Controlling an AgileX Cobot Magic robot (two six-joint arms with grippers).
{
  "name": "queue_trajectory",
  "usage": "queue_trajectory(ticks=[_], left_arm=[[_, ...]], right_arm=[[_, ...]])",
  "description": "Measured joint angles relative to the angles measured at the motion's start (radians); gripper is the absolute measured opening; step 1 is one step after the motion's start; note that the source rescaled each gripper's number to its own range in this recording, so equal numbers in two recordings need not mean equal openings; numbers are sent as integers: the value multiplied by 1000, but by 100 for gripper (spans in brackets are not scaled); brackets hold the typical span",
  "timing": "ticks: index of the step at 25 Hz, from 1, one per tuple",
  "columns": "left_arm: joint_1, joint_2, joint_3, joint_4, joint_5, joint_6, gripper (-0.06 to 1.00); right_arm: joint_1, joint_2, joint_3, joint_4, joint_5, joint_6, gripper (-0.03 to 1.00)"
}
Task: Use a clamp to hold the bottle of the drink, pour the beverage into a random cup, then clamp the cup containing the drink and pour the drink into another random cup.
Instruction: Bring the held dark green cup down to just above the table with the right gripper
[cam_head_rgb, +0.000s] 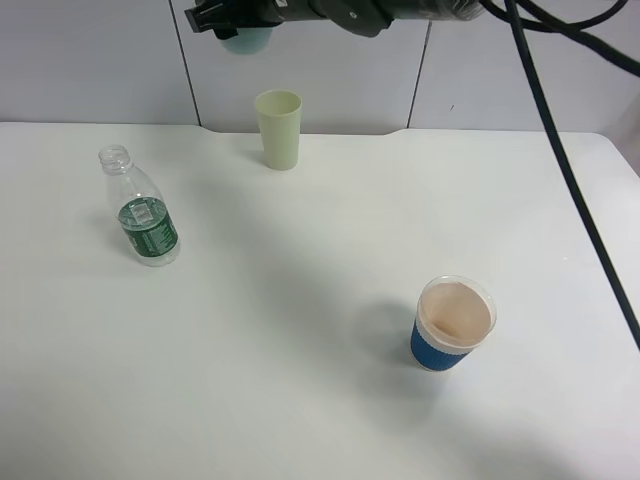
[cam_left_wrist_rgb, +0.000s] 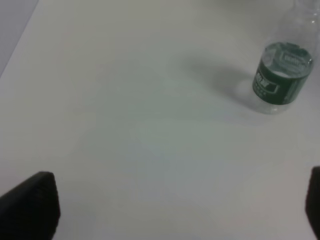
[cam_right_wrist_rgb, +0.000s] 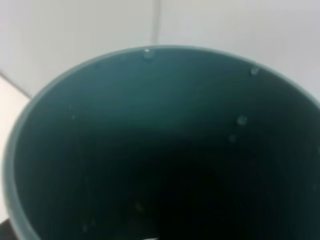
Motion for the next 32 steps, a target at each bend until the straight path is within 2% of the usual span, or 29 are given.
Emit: queue_trajectory(ticks=[4, 6, 9, 12, 18, 24, 32], left_arm=[[0, 0, 0, 0, 0, 1, 100], [0, 0, 0, 0, 0, 1, 100], [0, 0, 0, 0, 0, 1, 100], [0, 0, 0, 0, 0, 1, 100], [0, 0, 0, 0, 0, 1, 100], [0, 0, 0, 0, 0, 1, 100], [0, 0, 0, 0, 0, 1, 100]], right_arm=[[4, -27, 110, 196, -156, -192, 1], [4, -33, 168, 252, -234, -257, 1], [4, -35, 253, 278, -344, -294, 1], [4, -35, 325, 260, -420, -308, 1], [4, -36, 441, 174, -491, -306, 1], [-4, -37, 517, 87, -540, -196, 1], [-73, -38, 658, 36, -693, -173, 1]])
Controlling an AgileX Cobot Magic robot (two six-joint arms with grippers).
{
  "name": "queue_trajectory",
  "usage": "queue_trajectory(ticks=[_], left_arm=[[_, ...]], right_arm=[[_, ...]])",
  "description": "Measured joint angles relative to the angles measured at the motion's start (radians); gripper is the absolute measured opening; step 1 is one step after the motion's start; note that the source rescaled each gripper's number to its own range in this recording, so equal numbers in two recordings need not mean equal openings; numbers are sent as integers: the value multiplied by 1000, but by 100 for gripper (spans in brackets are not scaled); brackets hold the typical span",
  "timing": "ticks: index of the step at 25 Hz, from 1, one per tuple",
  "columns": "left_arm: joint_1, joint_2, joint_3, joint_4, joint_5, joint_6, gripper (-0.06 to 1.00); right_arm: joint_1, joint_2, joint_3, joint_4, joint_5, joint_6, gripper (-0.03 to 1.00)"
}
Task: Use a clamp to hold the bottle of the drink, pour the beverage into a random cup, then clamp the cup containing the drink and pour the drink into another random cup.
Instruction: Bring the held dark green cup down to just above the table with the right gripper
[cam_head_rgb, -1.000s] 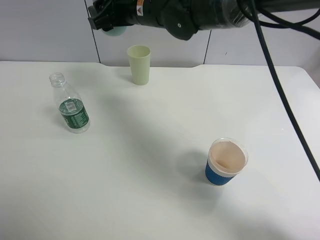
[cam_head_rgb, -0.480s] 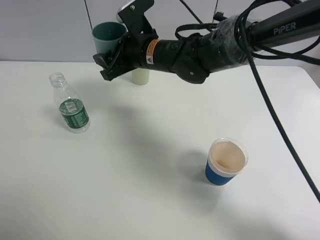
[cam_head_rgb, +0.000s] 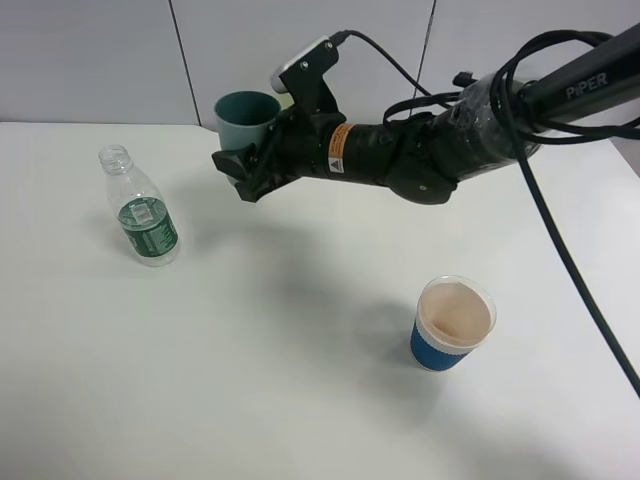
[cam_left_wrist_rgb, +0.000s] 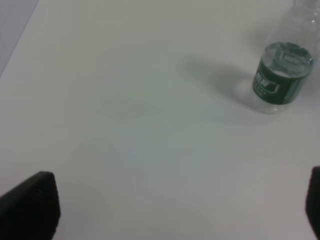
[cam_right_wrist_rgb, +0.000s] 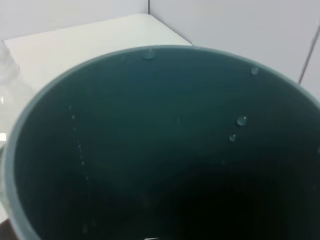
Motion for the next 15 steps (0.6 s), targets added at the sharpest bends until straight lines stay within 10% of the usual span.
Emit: queue_trajectory(ticks=[15], left_arm=[[0, 0, 0, 0, 0, 0, 100]], right_arm=[[-171, 10, 53, -259, -56, -4, 1]])
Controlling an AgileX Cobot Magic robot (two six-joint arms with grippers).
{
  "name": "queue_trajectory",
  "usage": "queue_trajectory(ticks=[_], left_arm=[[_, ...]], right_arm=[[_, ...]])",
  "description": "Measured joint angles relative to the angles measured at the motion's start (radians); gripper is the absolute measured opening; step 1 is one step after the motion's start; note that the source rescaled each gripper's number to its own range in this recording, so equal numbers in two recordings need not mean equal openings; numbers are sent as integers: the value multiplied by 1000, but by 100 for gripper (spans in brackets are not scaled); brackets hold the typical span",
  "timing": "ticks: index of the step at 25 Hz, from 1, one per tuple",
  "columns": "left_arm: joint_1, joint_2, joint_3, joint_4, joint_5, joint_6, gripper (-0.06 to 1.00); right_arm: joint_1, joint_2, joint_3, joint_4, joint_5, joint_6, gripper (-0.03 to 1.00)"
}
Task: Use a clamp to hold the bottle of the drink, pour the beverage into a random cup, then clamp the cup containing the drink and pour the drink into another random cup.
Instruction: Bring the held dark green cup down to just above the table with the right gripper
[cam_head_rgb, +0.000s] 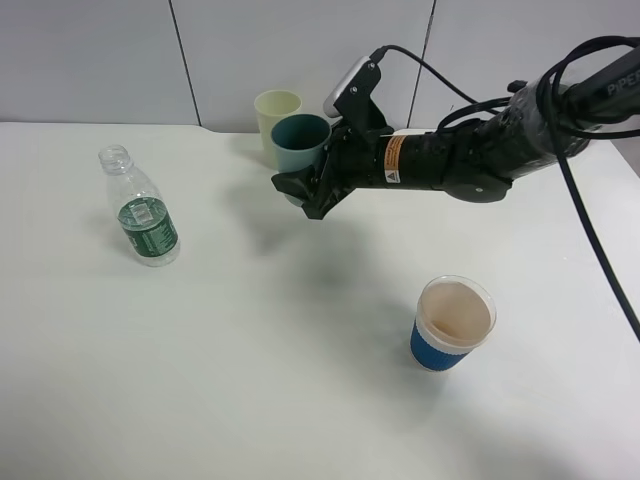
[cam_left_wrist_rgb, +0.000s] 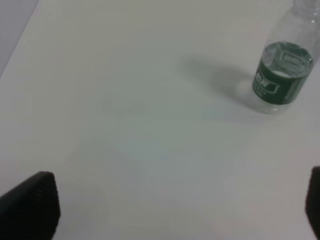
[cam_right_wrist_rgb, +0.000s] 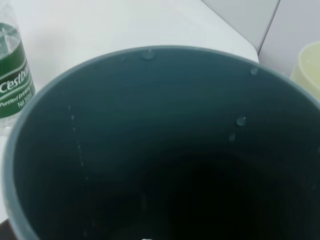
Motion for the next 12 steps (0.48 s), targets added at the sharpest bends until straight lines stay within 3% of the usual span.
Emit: queue_trajectory(ticks=[5, 12], left_arm=[[0, 0, 0, 0, 0, 0, 100], [0, 0, 0, 0, 0, 0, 100]], right_arm=[[-22, 67, 0, -56, -44, 0, 1], [-54, 150, -1, -59, -122, 1, 1]])
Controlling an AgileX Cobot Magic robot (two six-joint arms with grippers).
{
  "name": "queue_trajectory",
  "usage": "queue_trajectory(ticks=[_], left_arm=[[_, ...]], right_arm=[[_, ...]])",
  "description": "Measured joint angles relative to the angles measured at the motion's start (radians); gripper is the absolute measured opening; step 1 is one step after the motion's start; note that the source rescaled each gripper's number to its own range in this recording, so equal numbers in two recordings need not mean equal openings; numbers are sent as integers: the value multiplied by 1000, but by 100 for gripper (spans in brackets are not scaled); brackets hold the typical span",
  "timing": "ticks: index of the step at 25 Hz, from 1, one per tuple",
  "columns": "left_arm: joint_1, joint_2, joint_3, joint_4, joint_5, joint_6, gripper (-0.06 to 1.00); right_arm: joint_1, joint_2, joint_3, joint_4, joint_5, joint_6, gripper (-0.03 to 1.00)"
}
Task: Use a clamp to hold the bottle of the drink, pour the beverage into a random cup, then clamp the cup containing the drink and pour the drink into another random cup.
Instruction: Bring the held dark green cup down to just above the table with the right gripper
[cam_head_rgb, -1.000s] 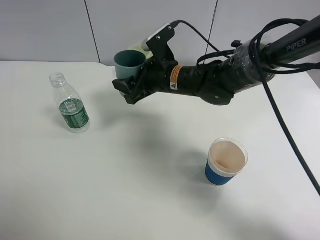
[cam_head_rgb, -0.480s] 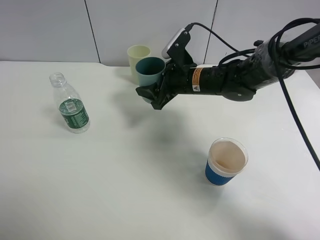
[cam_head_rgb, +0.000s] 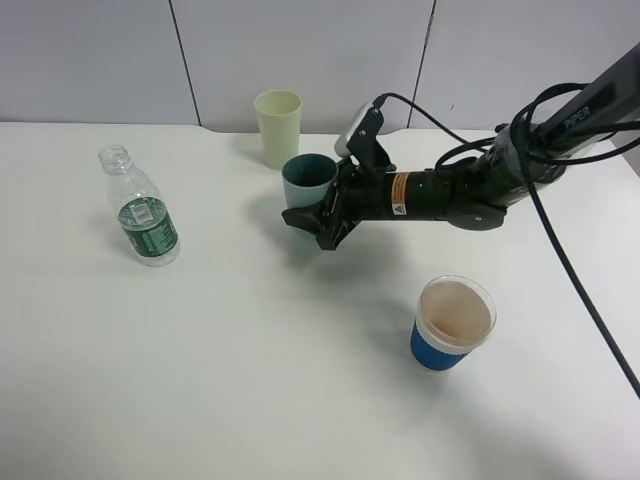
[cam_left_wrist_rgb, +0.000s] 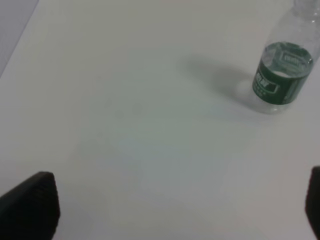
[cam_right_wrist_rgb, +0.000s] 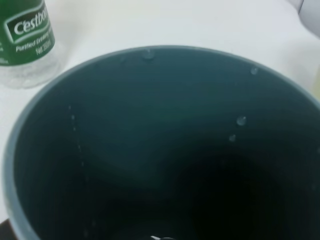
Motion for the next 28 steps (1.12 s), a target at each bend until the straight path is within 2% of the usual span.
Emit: queue_trajectory(ticks=[21, 22, 25, 28], left_arm=[[0, 0, 0, 0, 0, 0, 100], [0, 0, 0, 0, 0, 0, 100], [0, 0, 0, 0, 0, 0, 100], [0, 0, 0, 0, 0, 0, 100]], right_arm=[[-21, 19, 0, -77, -13, 0, 1], [-21, 19, 0, -78, -13, 0, 5], [-21, 19, 0, -81, -5, 0, 24], [-21, 19, 0, -81, -2, 0, 30]])
